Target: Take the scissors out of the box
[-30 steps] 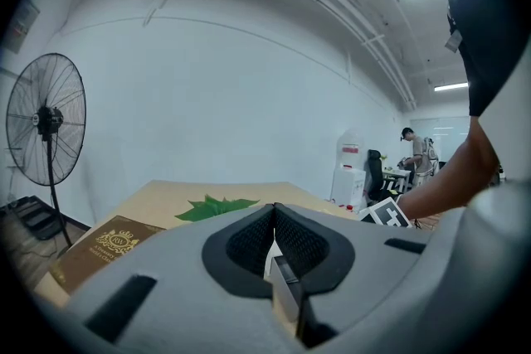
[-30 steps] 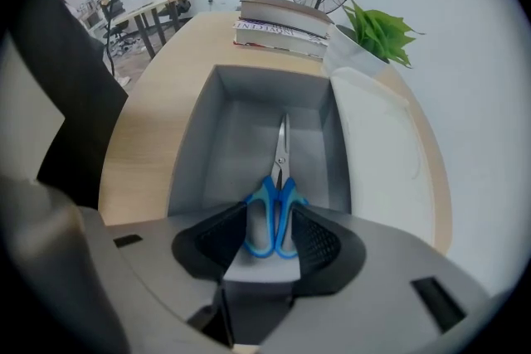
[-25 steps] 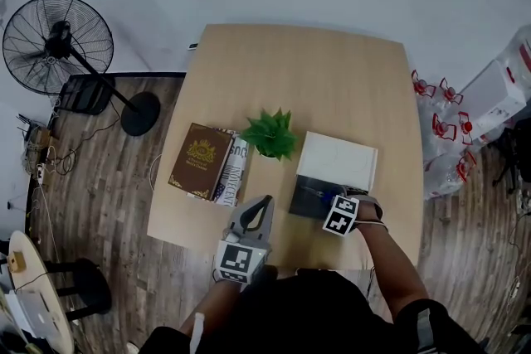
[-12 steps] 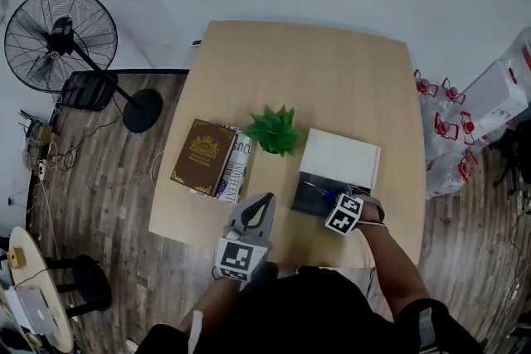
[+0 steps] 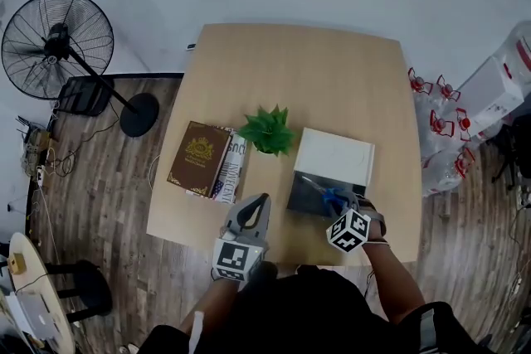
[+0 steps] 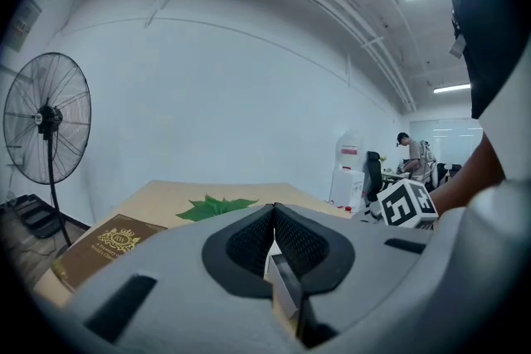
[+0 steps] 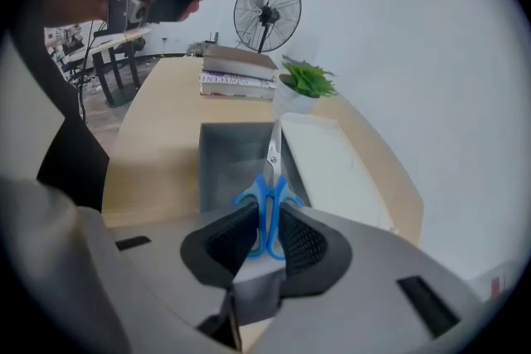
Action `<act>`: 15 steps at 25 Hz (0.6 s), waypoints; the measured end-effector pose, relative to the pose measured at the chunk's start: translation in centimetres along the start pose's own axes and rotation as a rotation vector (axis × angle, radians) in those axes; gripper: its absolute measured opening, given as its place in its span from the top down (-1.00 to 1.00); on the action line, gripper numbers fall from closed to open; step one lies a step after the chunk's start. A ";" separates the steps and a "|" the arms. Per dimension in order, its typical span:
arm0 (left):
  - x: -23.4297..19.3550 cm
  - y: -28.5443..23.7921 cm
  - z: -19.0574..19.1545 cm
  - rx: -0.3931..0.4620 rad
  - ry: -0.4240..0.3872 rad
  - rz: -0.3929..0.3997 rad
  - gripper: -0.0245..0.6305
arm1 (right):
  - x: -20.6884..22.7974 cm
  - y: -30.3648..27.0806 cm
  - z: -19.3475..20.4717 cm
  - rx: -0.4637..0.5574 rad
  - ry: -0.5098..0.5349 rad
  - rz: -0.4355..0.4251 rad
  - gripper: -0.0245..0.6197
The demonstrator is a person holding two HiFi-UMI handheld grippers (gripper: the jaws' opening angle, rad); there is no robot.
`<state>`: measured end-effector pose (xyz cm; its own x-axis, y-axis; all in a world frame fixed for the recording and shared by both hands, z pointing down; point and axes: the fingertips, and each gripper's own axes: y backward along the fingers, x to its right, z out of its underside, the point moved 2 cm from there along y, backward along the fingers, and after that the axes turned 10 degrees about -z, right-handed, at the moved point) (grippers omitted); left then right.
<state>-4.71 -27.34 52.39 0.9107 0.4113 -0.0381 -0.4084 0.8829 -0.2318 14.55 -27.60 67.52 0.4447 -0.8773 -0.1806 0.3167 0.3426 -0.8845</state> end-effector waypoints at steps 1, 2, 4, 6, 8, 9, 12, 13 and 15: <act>0.1 -0.1 -0.1 0.002 0.000 0.002 0.91 | 0.0 0.9 -0.4 0.030 -0.003 0.026 0.70; 0.3 -0.1 -0.2 0.003 -0.002 0.004 0.91 | 0.1 1.8 -0.8 0.063 -0.005 0.055 0.70; 0.5 -0.2 -0.2 0.000 -0.007 0.009 0.91 | 0.4 3.7 -1.7 0.137 -0.013 0.120 0.70; 0.9 -0.3 -0.3 -0.006 -0.011 0.019 0.91 | 0.9 5.8 -2.9 0.216 -0.022 0.190 0.70; 1.2 -0.5 -0.7 0.004 -0.014 0.027 0.91 | 1.5 7.9 -4.2 0.296 -0.035 0.260 0.70; 1.4 -0.6 -0.9 0.008 -0.017 0.031 0.91 | 1.8 9.0 -4.8 0.339 -0.047 0.291 0.69; 1.9 -0.8 -1.3 0.018 -0.022 0.045 0.91 | 2.7 12.3 -6.4 0.474 -0.096 0.376 0.69; 2.1 -0.9 -1.4 0.021 -0.022 0.048 0.91 | 3.0 13.4 -6.8 0.517 -0.116 0.403 0.69; 2.4 -1.0 -1.8 0.027 -0.020 0.054 0.91 | 3.6 15.4 -7.3 0.599 -0.168 0.450 0.69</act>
<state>-2.03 -27.70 50.77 0.8858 0.4631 -0.0304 -0.4590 0.8648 -0.2035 14.88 -27.89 50.09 0.7445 -0.5634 -0.3582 0.4532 0.8204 -0.3486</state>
